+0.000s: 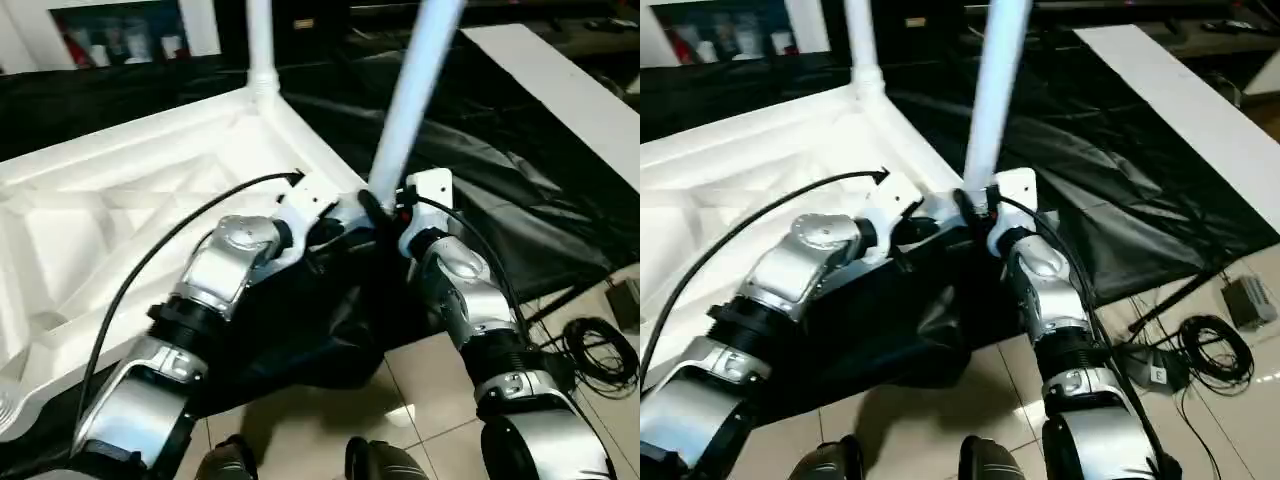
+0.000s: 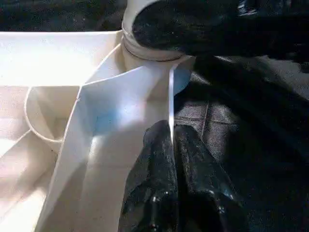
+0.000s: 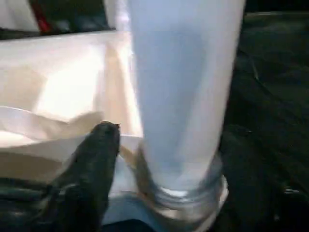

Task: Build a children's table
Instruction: Rotate leg to tighten

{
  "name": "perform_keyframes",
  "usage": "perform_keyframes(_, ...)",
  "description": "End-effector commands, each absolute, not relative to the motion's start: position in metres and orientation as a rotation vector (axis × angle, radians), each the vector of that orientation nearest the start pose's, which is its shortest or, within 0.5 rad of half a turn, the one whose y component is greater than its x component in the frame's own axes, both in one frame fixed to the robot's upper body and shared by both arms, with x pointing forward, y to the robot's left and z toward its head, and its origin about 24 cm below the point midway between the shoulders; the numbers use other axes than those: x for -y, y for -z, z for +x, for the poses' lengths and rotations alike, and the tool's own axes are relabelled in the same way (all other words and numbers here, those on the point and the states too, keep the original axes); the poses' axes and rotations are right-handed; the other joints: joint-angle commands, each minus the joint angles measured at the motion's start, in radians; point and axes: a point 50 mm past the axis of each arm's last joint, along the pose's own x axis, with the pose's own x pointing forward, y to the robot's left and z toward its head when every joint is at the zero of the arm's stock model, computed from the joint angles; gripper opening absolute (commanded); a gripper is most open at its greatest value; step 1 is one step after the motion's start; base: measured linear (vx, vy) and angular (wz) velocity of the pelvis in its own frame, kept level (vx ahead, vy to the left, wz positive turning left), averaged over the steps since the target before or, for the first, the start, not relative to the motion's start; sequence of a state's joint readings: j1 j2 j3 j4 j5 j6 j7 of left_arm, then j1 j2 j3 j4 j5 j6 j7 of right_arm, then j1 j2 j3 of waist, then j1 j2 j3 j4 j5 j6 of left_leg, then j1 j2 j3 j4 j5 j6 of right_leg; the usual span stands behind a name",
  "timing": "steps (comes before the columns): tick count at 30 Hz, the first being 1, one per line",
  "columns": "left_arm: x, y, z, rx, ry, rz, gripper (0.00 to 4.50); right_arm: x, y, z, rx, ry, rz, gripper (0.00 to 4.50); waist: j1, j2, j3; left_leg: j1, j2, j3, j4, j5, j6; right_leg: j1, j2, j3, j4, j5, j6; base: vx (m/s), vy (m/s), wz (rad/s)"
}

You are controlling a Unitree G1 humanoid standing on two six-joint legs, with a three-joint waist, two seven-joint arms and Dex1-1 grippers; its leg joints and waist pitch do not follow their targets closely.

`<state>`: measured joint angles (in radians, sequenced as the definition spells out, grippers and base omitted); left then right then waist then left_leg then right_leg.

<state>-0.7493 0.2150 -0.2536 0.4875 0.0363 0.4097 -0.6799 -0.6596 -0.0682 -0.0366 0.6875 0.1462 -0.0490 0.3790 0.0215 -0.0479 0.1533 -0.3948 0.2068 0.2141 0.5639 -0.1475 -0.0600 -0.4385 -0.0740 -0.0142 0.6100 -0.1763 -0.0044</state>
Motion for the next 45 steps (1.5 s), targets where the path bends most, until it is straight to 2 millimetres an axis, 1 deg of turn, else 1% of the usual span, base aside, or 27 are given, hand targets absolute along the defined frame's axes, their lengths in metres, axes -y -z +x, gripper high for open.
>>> perform_keyframes(1,-0.091,-0.086,0.349,-0.376,0.91,0.385,0.0,0.112,-0.093,0.361,0.038,-0.534,0.023,3.56,0.001,0.007,-0.074,0.022,0.014,-0.012,-0.056,-0.218,0.048,0.054,-0.039,0.028,-0.073,-0.15,-0.22,0.0,0.0,0.0)
perform_keyframes(2,-0.091,-0.087,0.346,-0.367,0.945,0.375,0.0,0.117,-0.095,0.361,0.038,-0.547,0.009,3.67,0.001,0.002,-0.074,0.021,0.013,-0.013,-0.055,-0.213,0.049,0.056,-0.038,0.028,-0.073,-0.152,-0.216,0.0,0.0,0.0)
perform_keyframes(3,-0.092,-0.087,0.344,-0.368,0.974,0.366,0.0,0.123,-0.098,0.361,0.034,-0.577,-0.014,3.7,0.001,0.007,-0.075,0.022,0.014,-0.013,-0.055,-0.204,0.051,0.056,-0.039,0.028,-0.071,-0.139,-0.218,0.0,0.0,0.0)
perform_keyframes(4,-0.094,-0.088,0.341,-0.36,1.012,0.374,0.0,0.13,-0.101,0.358,0.02,-0.638,-0.058,3.75,0.001,0.005,-0.076,0.024,0.014,-0.01,-0.052,-0.18,0.061,0.056,-0.036,0.03,-0.068,-0.095,-0.226,0.0,0.0,0.0)
perform_keyframes(5,-0.097,-0.088,0.338,-0.371,1.031,0.376,0.0,0.135,-0.102,0.354,0.002,-0.712,-0.099,3.75,0.002,0.005,-0.075,0.022,0.013,-0.01,-0.052,-0.172,0.068,0.058,-0.034,0.028,-0.067,-0.078,-0.23,0.0,0.0,0.0)
perform_keyframes(6,-0.1,-0.088,0.337,-0.376,1.047,0.384,0.0,0.14,-0.102,0.349,-0.019,-0.784,-0.139,3.75,0.005,0.005,-0.076,0.023,0.014,-0.008,-0.049,-0.148,0.087,0.06,-0.033,0.03,-0.062,-0.028,-0.237,0.0,0.0,0.0)
perform_keyframes(7,-0.101,-0.088,0.336,-0.379,1.056,0.388,0.0,0.142,-0.101,0.346,-0.033,-0.828,-0.162,3.75,0.009,0.004,-0.074,0.022,0.013,-0.007,-0.048,-0.131,0.1,0.061,-0.032,0.03,-0.06,0.001,-0.246,0.0,0.0,0.0)
perform_keyframes(8,-0.104,-0.088,0.335,-0.382,1.068,0.394,0.0,0.147,-0.102,0.342,-0.055,-0.879,-0.164,3.75,0.009,0.003,-0.076,0.022,0.013,-0.005,-0.047,-0.132,0.11,0.062,-0.032,0.03,-0.06,0.01,-0.256,0.0,0.0,0.0)
perform_keyframes(9,-0.108,-0.09,0.335,-0.379,1.075,0.408,0.0,0.155,-0.103,0.337,-0.083,-0.93,-0.165,3.75,0.01,0.005,-0.075,0.021,0.014,-0.007,-0.047,-0.13,0.109,0.063,-0.035,0.03,-0.059,0.008,-0.257,0.0,0.0,0.0)
perform_keyframes(11,-0.112,-0.091,0.333,-0.378,1.105,0.416,0.0,0.162,-0.103,0.331,-0.106,-0.993,-0.181,3.75,0.011,0.003,-0.073,0.021,0.015,-0.008,-0.05,-0.152,0.112,0.063,-0.036,0.028,-0.065,-0.032,-0.257,0.0,0.0,0.0)
perform_keyframes(13,-0.114,-0.093,0.332,-0.379,1.14,0.418,0.0,0.165,-0.103,0.326,-0.121,-1.039,-0.198,3.75,0.009,0.003,-0.072,0.023,0.017,-0.009,-0.05,-0.173,0.099,0.058,-0.039,0.028,-0.07,-0.091,-0.258,0.0,0.0,0.0)
perform_keyframes(14,-0.115,-0.095,0.33,-0.377,1.168,0.417,0.0,0.167,-0.101,0.323,-0.136,-1.066,-0.213,3.75,0.008,0.002,-0.071,0.022,0.018,-0.009,-0.05,-0.178,0.095,0.057,-0.039,0.029,-0.071,-0.107,-0.255,0.0,0.0,0.0)
perform_keyframes(15,-0.116,-0.097,0.327,-0.374,1.212,0.422,0.0,0.168,-0.098,0.318,-0.163,-1.104,-0.232,3.75,0.01,0.003,-0.07,0.025,0.019,-0.009,-0.052,-0.189,0.088,0.056,-0.04,0.029,-0.073,-0.135,-0.249,0.0,0.0,0.0)
perform_keyframes(16,-0.117,-0.099,0.325,-0.369,1.239,0.427,0.0,0.169,-0.096,0.316,-0.176,-1.122,-0.243,3.75,0.009,0.003,-0.071,0.025,0.02,-0.01,-0.053,-0.188,0.084,0.055,-0.041,0.029,-0.072,-0.14,-0.249,0.0,0.0,0.0)
perform_keyframes(20,-0.117,-0.1,0.318,-0.385,1.304,0.426,0.0,0.169,-0.095,0.317,-0.183,-1.119,-0.248,3.75,0.009,0.005,-0.072,0.027,0.021,-0.009,-0.052,-0.172,0.079,0.052,-0.04,0.03,-0.068,-0.121,-0.256,0.0,0.0,0.0)
perform_keyframes(22,-0.117,-0.099,0.316,-0.388,1.321,0.43,0.0,0.168,-0.095,0.318,-0.187,-1.109,-0.263,3.75,0.012,0.007,-0.075,0.031,0.022,-0.006,-0.049,-0.154,0.084,0.05,-0.039,0.031,-0.064,-0.08,-0.267,0.0,0.0,0.0)
perform_keyframes(25,-0.116,-0.099,0.314,-0.39,1.334,0.427,0.0,0.167,-0.093,0.318,-0.205,-1.123,-0.283,3.75,0.015,0.006,-0.075,0.027,0.02,-0.006,-0.047,-0.126,0.093,0.054,-0.037,0.029,-0.057,-0.027,-0.278,0.0,0.0,0.0)
perform_keyframes(27,-0.116,-0.099,0.314,-0.391,1.338,0.427,0.0,0.166,-0.092,0.318,-0.208,-1.125,-0.287,3.75,0.015,0.006,-0.076,0.026,0.02,-0.007,-0.046,-0.126,0.093,0.055,-0.038,0.029,-0.056,-0.02,-0.278,0.0,0.0,0.0)
perform_keyframes(28,-0.117,-0.099,0.313,-0.393,1.346,0.427,0.0,0.165,-0.089,0.318,-0.218,-1.131,-0.285,3.58,0.014,0.006,-0.075,0.026,0.019,-0.007,-0.047,-0.135,0.092,0.056,-0.039,0.029,-0.059,-0.034,-0.276,0.0,0.0,0.0)
perform_keyframes(30,-0.117,-0.099,0.313,-0.395,1.346,0.428,0.0,0.164,-0.087,0.318,-0.223,-1.133,-0.281,3.4,0.014,0.005,-0.075,0.025,0.019,-0.007,-0.047,-0.143,0.089,0.056,-0.04,0.029,-0.06,-0.053,-0.273,0.0,0.0,0.0)
perform_keyframes(32,-0.117,-0.098,0.313,-0.397,1.343,0.428,0.0,0.162,-0.085,0.319,-0.221,-1.127,-0.269,3.37,0.013,0.004,-0.076,0.025,0.019,-0.007,-0.046,-0.137,0.088,0.056,-0.041,0.03,-0.059,-0.056,-0.271,0.0,0.0,0.0)
perform_keyframes(34,-0.117,-0.098,0.313,-0.398,1.343,0.427,0.0,0.161,-0.086,0.321,-0.209,-1.117,-0.259,2.96,0.013,0.004,-0.077,0.025,0.019,-0.007,-0.045,-0.128,0.091,0.057,-0.039,0.03,-0.057,-0.041,-0.273,0.0,0.0,0.0)
perform_keyframes(36,-0.118,-0.098,0.312,-0.399,1.343,0.427,0.0,0.161,-0.086,0.321,-0.203,-1.114,-0.255,2.93,0.013,0.004,-0.078,0.025,0.019,-0.007,-0.045,-0.12,0.094,0.057,-0.038,0.029,-0.055,-0.026,-0.276,0.0,0.0,0.0)
perform_keyframes(37,-0.118,-0.098,0.312,-0.401,1.343,0.426,0.0,0.16,-0.087,0.321,-0.198,-1.114,-0.251,2.81,0.013,0.003,-0.079,0.024,0.018,-0.007,-0.044,-0.118,0.095,0.059,-0.038,0.029,-0.054,-0.02,-0.276,0.0,0.0,0.0)
perform_keyframes(38,-0.118,-0.097,0.312,-0.402,1.343,0.425,0.0,0.16,-0.087,0.321,-0.198,-1.117,-0.249,2.73,0.012,0.004,-0.078,0.023,0.018,-0.007,-0.045,-0.121,0.097,0.059,-0.039,0.029,-0.055,-0.024,-0.276,0.0,0.0,0.0)
perform_keyframes(42,-0.119,-0.096,0.312,-0.404,1.344,0.423,0.0,0.16,-0.086,0.32,-0.2,-1.13,-0.248,2.68,0.012,0.004,-0.078,0.025,0.019,-0.007,-0.044,-0.132,0.092,0.058,-0.04,0.03,-0.056,-0.046,-0.273,0.0,0.0,0.0)
perform_keyframes(45,-0.119,-0.096,0.312,-0.409,1.346,0.424,0.0,0.16,-0.084,0.319,-0.204,-1.141,-0.246,2.67,0.012,0.003,-0.081,0.025,0.018,-0.007,-0.043,-0.124,0.094,0.059,-0.039,0.03,-0.054,-0.033,-0.275,0.0,0.0,0.0)
